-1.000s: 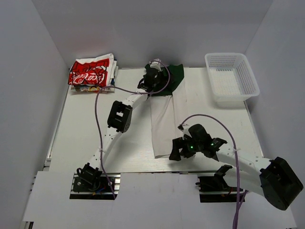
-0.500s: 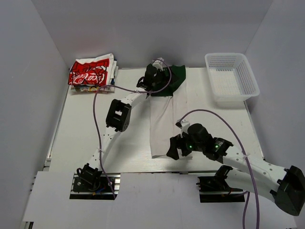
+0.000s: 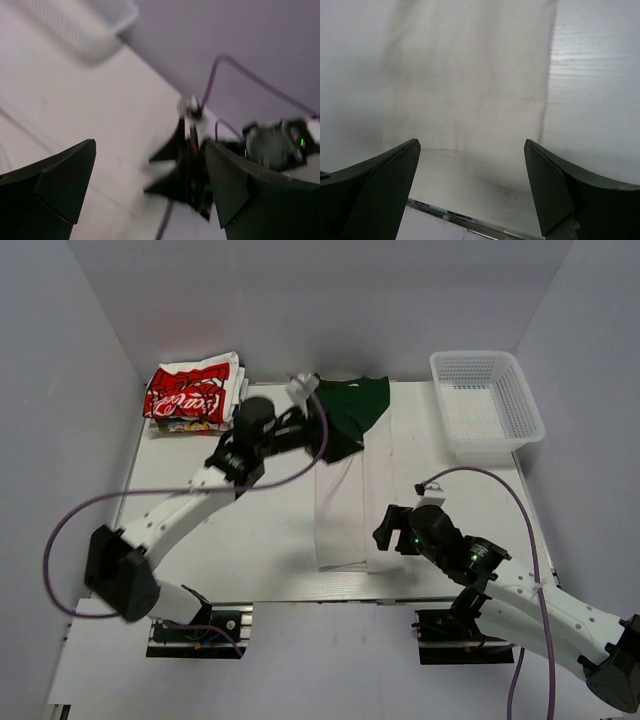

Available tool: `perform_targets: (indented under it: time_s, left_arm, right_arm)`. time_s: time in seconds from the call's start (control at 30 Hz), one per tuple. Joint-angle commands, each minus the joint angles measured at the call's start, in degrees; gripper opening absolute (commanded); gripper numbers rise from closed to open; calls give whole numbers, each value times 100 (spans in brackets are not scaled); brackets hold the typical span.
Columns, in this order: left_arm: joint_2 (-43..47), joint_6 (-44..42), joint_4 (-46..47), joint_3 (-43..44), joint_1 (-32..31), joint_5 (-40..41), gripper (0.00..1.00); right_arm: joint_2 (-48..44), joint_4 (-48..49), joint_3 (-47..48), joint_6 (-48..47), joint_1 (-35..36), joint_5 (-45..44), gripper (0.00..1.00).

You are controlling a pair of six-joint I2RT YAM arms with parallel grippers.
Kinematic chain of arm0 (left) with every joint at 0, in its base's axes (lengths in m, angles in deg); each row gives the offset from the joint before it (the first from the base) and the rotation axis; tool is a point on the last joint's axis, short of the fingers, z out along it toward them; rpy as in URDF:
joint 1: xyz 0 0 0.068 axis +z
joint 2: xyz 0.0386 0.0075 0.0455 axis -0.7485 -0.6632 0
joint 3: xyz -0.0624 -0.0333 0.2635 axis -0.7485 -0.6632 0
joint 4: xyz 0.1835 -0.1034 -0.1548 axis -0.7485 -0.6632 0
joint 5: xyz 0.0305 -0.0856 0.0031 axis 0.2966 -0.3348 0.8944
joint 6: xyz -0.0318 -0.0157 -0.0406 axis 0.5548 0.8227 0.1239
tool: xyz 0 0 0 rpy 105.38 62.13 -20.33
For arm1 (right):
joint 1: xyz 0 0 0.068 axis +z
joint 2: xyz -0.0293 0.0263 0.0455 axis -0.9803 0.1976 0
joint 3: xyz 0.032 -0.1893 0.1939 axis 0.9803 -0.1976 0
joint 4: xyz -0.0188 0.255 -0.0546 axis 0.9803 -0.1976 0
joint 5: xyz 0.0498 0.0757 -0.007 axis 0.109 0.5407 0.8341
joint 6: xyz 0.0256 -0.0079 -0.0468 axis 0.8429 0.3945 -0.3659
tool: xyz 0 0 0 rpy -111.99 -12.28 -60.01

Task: Fold and stack the t-shirts

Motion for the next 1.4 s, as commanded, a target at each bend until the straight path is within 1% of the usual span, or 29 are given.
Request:
perform_targets:
  time_s: [0.0, 0.03, 0.1, 0.13, 0.2, 0.3, 0.4, 0.43, 0.53, 0.6, 0.67, 0.73, 0.77, 0.8, 0.87, 0.9, 0.93, 0.97, 1.0, 1.03, 1.07, 1.13, 1.17, 1.2, 1.23, 1.3, 1.37]
  left_arm:
    - [539, 304, -890, -1874, -232, 809, 100]
    - [697, 401, -1066, -2399, -320, 810, 100]
    - [1057, 690, -1313, -3051, -600, 757, 100]
    - [1129, 796, -1314, -3202, -698, 757, 100]
    - [1182, 850, -1427, -3458, -978, 547, 100]
    - [1016, 850, -1970, -3459, -1295, 887, 100]
    - [805, 919, -1894, -3669, -1410, 950, 100]
    - [700, 920, -1694, -3670, -1489, 950, 96]
    - [200, 973, -1569, -3662, -1621, 950, 89]
    - [14, 973, -1464, -3661, -1621, 950, 78]
    - [-161, 1034, -1463, -3600, -1621, 1187, 67]
    - [-241, 1034, -1463, -3547, -1621, 1398, 62]
    - [-302, 1034, -1524, -3495, -1621, 1451, 57]
    - [-303, 1034, -1612, -3494, -1621, 1503, 53]
    - [-365, 1034, -1612, -3494, -1569, 1565, 45]
    - [-417, 1034, -1612, -3442, -1569, 1566, 36]
    - [-496, 1034, -1612, -3441, -1569, 1566, 31]
    - [-549, 1034, -1612, -3389, -1569, 1566, 26]
    - [-601, 1034, -1612, -3389, -1569, 1618, 12]
    - [-663, 982, -1612, -3319, -1569, 1618, 4]
    - [-768, 982, -1612, -3249, -1569, 1618, 0]
    - [-838, 929, -1612, -3109, -1569, 1539, 0]
    - [-839, 929, -1612, -3107, -1569, 1539, 0]
    - [-770, 929, -1551, -3038, -1569, 1539, 0]
    - [-699, 929, -1551, -3037, -1569, 1539, 0]
    - [-524, 929, -1551, -2984, -1569, 1687, 0]
    - [-155, 1148, -1612, -2984, -1490, 1950, 0]
  right_arm:
    - [29, -768, -137, 811, -54, -564, 90]
    - [47, -908, -181, 881, -63, -432, 90]
    - [82, -1199, -269, 1188, -89, -457, 90]
    - [47, -1252, -322, 1338, -124, -440, 90]
    - [-5, -1095, -567, 1313, -133, -231, 90]
    - [3, -647, -832, 1242, -194, 288, 90]
    - [152, -532, -885, 1207, -221, 333, 90]
    - [248, -506, -876, 1207, -221, 333, 90]
    - [407, -444, -850, 1075, -256, 509, 90]
    - [477, -426, -884, 1023, -274, 527, 90]
    - [539, -391, -902, 988, -317, 544, 89]
    - [574, -365, -946, 970, -318, 606, 87]
    - [574, -365, -946, 961, -352, 615, 87]
    - [583, -365, -972, 952, -353, 658, 85]
    - [618, -338, -999, 935, -379, 702, 79]
    - [618, -330, -990, 935, -379, 703, 76]
    - [627, -312, -990, 917, -414, 720, 71]
    - [636, -312, -990, 917, -397, 729, 60]
    - [679, -303, -981, 908, -414, 720, 54]
    - [689, -286, -981, 882, -432, 703, 50]
    - [715, -260, -964, 891, -432, 685, 43]
    - [838, -198, -929, 891, -458, 650, 33]
    - [899, -137, -902, 900, -450, 624, 21]
    - [978, -93, -876, 891, -458, 632, 12]
    - [1048, -75, -798, 873, -458, 624, 1]
    - [1110, 48, -569, 751, -467, 580, 0]
    - [1207, 118, -420, 689, -458, 484, 0]
